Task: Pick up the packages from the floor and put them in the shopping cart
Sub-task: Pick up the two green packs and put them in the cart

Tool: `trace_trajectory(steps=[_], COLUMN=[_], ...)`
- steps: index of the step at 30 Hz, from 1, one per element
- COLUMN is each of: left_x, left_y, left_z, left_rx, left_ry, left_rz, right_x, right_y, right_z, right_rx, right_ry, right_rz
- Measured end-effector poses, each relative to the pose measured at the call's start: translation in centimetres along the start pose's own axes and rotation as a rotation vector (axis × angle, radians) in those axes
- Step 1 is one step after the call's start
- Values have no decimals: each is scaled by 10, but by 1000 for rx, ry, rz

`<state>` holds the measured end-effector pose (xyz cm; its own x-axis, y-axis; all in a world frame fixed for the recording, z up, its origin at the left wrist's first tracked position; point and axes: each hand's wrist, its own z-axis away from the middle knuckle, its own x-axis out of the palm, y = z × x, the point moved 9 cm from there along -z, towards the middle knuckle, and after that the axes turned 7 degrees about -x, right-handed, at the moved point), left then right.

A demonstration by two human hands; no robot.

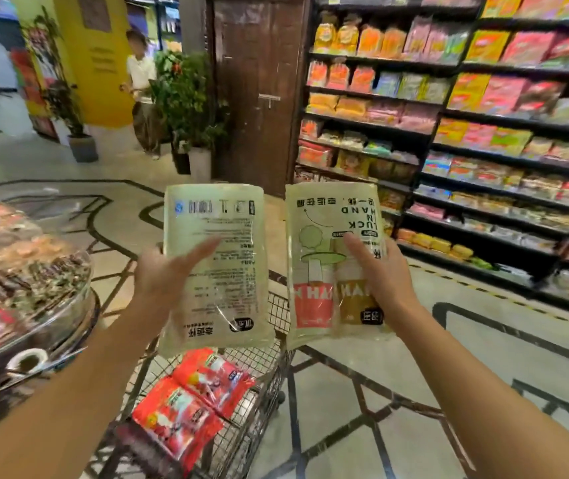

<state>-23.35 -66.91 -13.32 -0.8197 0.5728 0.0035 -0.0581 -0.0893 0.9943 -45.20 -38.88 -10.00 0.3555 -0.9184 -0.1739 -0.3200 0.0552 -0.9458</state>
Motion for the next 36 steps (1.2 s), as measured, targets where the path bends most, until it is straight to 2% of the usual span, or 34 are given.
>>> trace_trajectory(steps=[7,11,17,25,30,36], left_x=[32,12,-34,-66,-57,-19], left_y=[-17,-38,-101,-219,-304,-426], left_z=[-105,-145,-169,-145,-106,-57], left_rx=[-60,-125,-230,-504,-723,-946], left_ry=[129,249,456,794,952,1016], left_rz=[-3,-15,-5,-40,-99,-87], right_x=[62,118,221,339,363,368], right_y=[57,90,166,296,365,462], right_z=[-134,-183,-219,-207,-168,-100], right_rx=[10,32,147,327,407,521], right_ry=[-166,-278,-549,-897,-1017,-1143], right_rz=[38,1,-68,-58,33,248])
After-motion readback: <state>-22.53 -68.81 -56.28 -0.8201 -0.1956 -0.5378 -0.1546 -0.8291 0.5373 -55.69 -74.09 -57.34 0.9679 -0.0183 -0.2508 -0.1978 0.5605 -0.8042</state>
